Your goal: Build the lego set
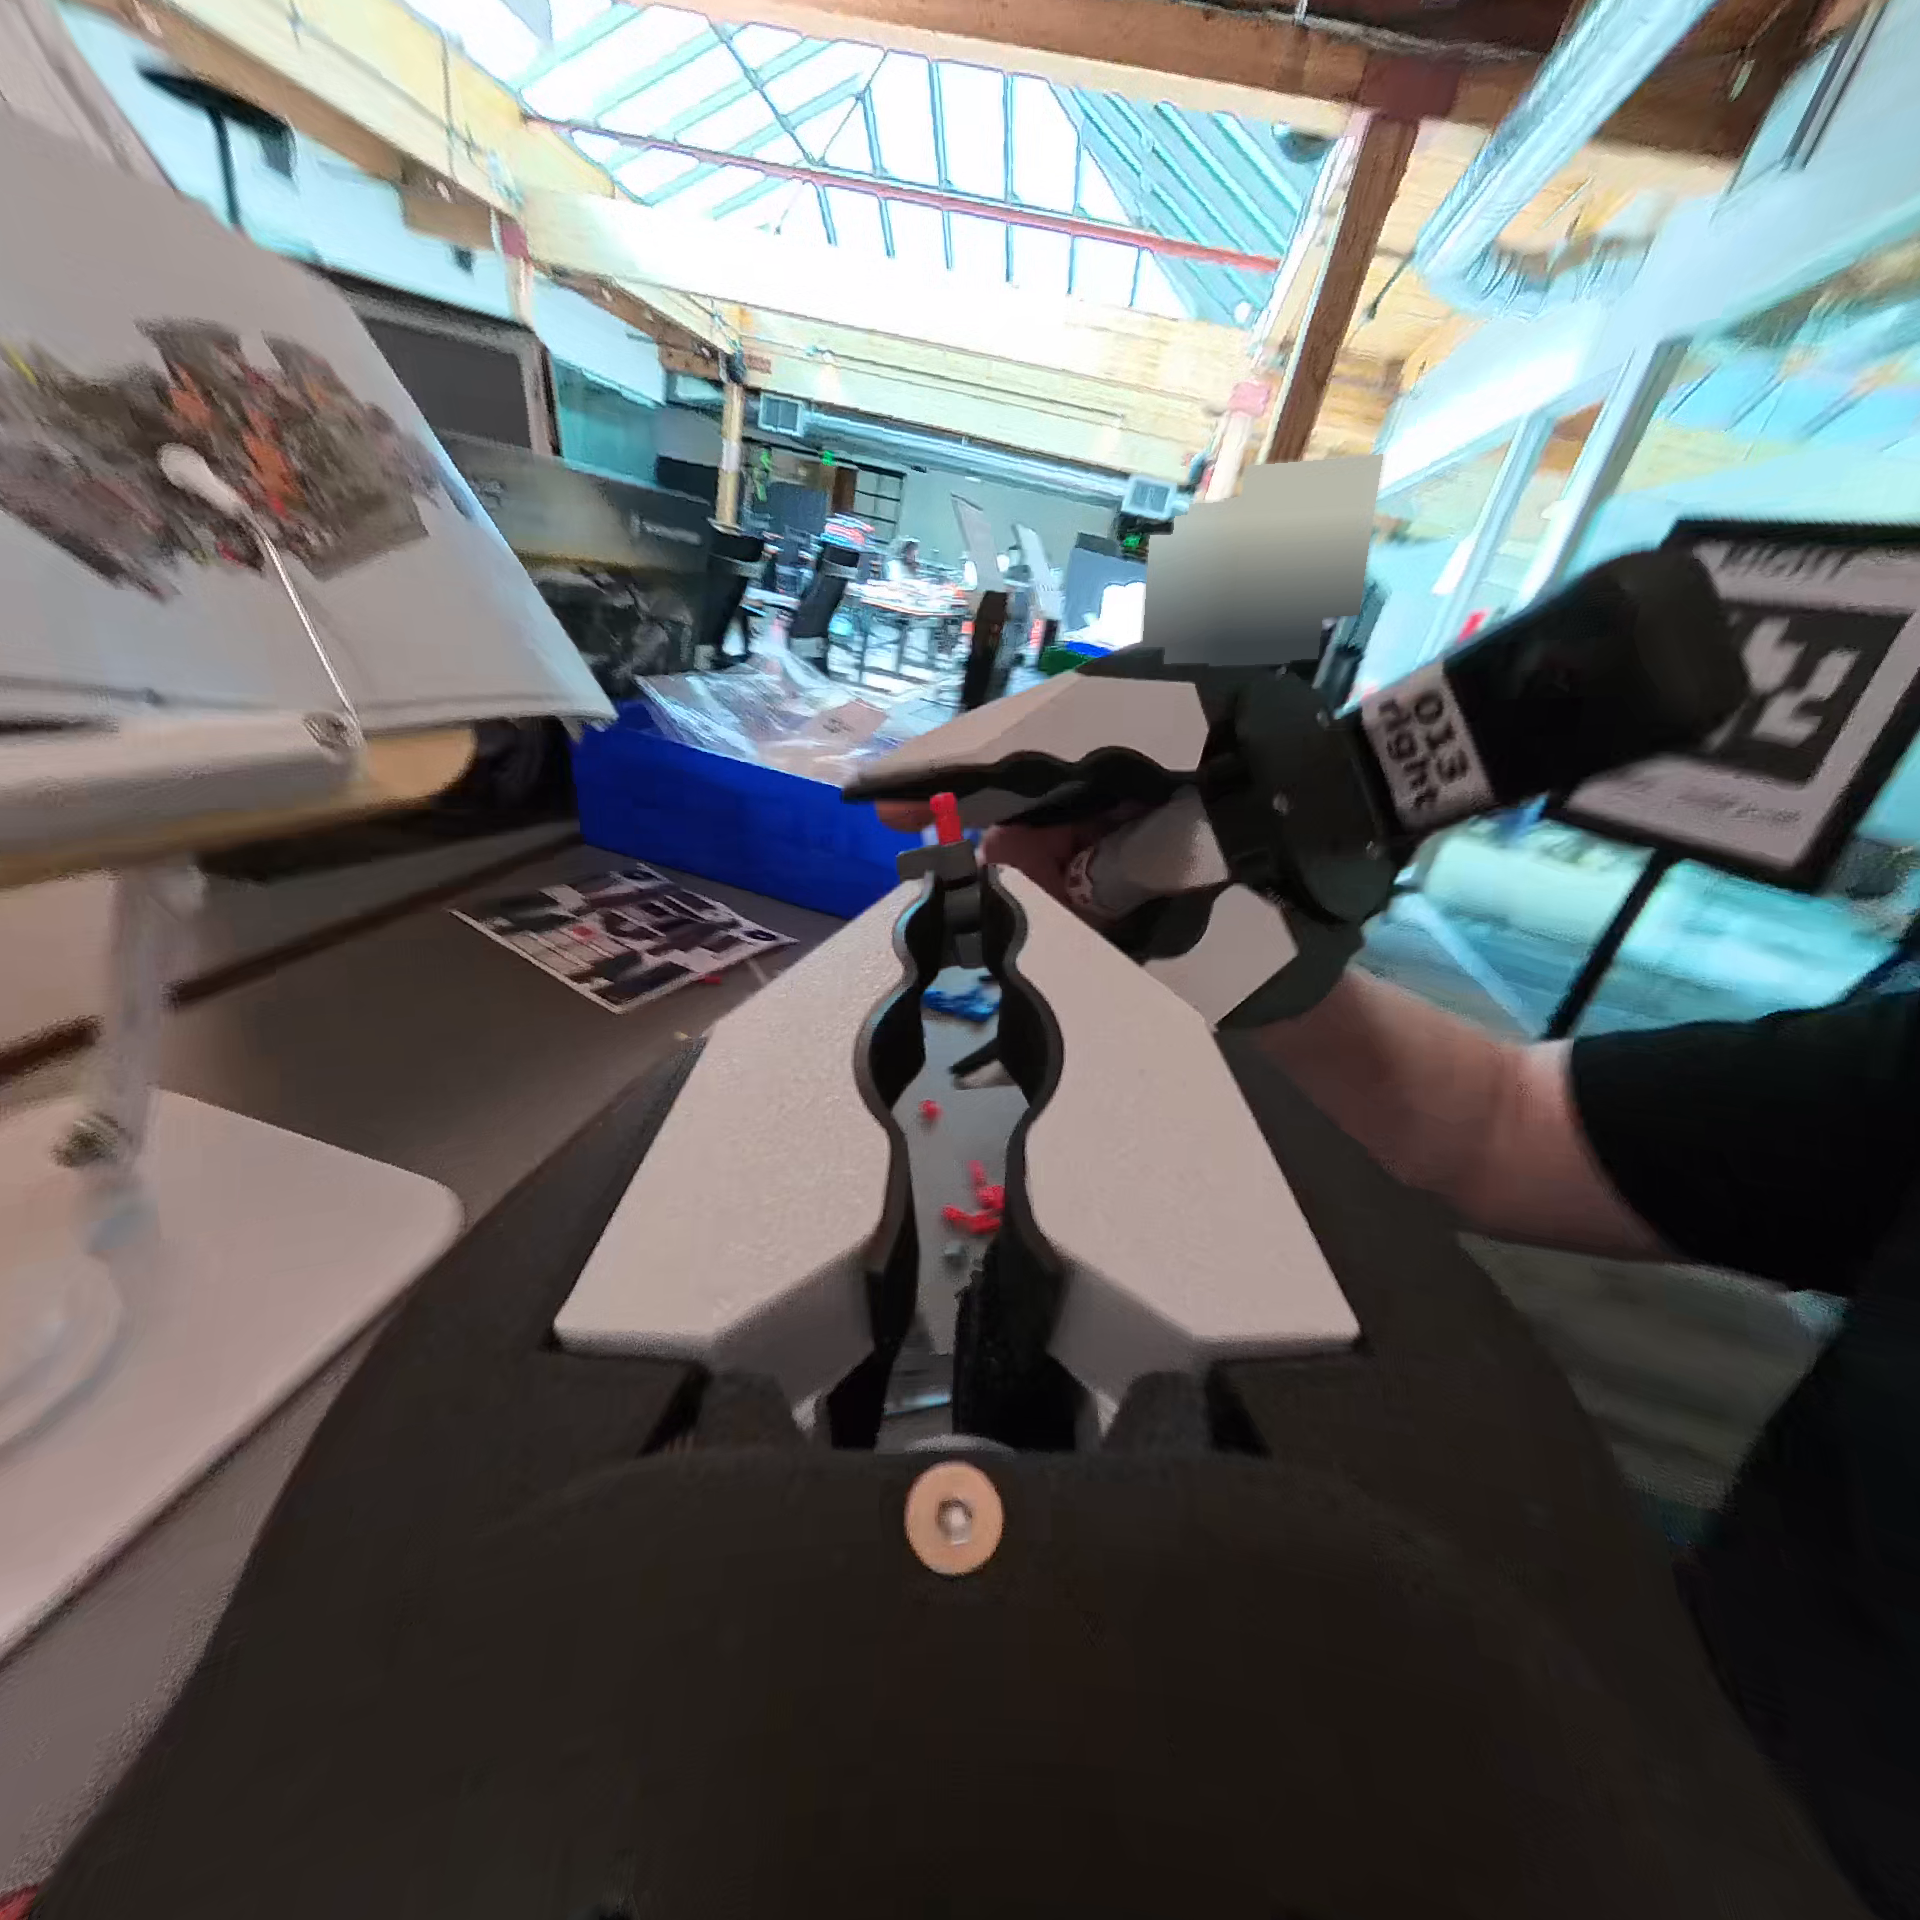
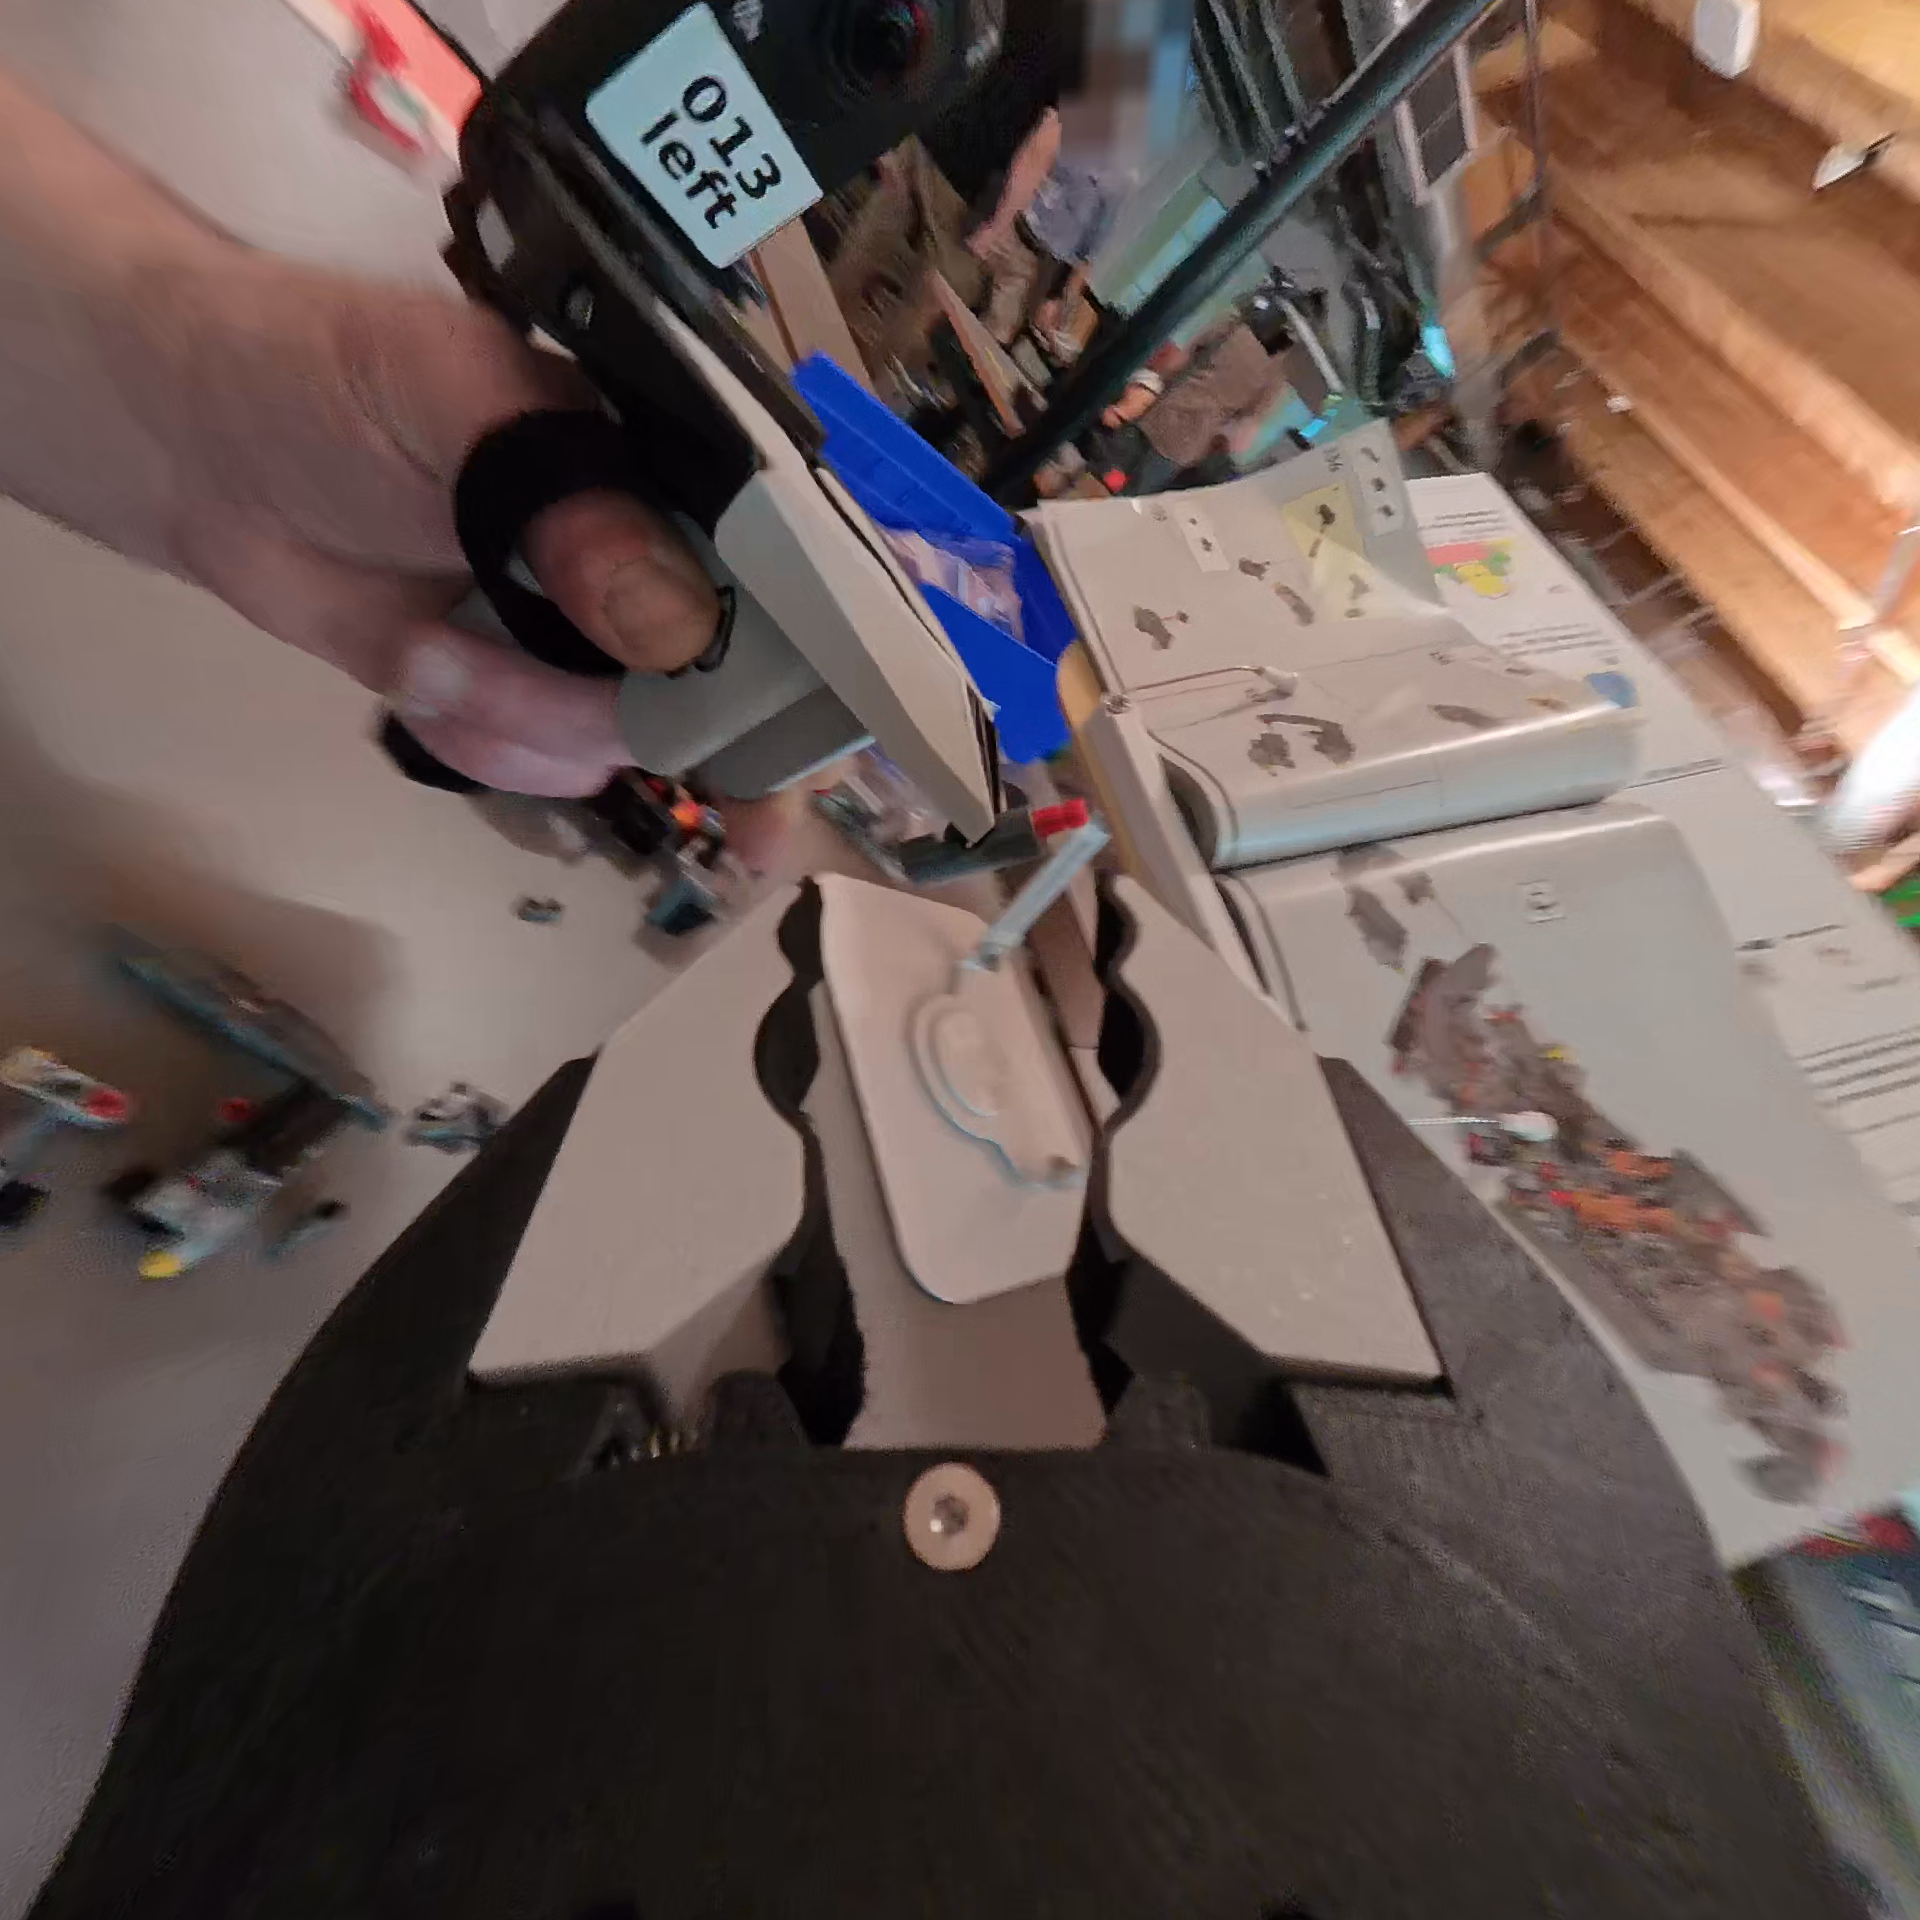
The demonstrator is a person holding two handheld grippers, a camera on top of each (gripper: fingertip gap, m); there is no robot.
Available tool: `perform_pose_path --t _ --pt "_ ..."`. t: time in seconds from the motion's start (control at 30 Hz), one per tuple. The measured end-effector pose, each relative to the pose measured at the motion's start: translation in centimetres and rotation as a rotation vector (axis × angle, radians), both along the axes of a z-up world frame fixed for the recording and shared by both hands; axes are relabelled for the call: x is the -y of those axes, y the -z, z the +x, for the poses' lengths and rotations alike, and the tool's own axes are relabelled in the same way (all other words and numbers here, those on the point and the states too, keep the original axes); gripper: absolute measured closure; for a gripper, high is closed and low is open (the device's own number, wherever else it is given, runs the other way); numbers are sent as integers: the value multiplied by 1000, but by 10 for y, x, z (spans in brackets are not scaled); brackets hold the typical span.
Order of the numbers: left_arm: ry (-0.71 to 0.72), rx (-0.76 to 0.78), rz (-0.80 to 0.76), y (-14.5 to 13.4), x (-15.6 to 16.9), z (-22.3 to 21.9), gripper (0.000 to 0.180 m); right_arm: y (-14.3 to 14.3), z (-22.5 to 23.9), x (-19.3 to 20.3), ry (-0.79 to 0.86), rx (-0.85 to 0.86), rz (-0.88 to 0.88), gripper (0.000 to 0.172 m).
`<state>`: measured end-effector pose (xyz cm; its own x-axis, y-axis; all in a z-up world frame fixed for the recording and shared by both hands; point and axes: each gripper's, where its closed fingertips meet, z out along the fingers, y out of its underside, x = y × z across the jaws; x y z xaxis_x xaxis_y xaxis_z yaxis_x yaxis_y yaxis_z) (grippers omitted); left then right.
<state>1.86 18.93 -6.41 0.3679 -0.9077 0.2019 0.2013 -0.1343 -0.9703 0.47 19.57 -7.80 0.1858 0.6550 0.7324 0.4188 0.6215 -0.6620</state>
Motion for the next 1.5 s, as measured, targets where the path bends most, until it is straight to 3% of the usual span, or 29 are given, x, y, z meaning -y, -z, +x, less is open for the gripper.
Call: perform_pose_path --t 0.2,0.33,0.5,0.87,1.33,1.5 --pt "-279 -308 444 -13 3 -9 176 -37 15 11 -118 -246 -321 150" --pt "-483 -578 794 -21 17 -2 176 -40 13 19 -161 -278 -447 154" --pt "-603 -739 974 -20 19 -3 176 -40 11 26 -222 -305 -503 159" --pt "-636 -879 1062 -4 7 -4 176 -25 2 19 -263 -334 -587 168" --pt "-547 -874 974 1 2 -2 159 -28 21 17 -253 -368 -491 168" --pt "-489 -877 907 0 6 -10 159 -19 22 21 -246 -323 -353 168"
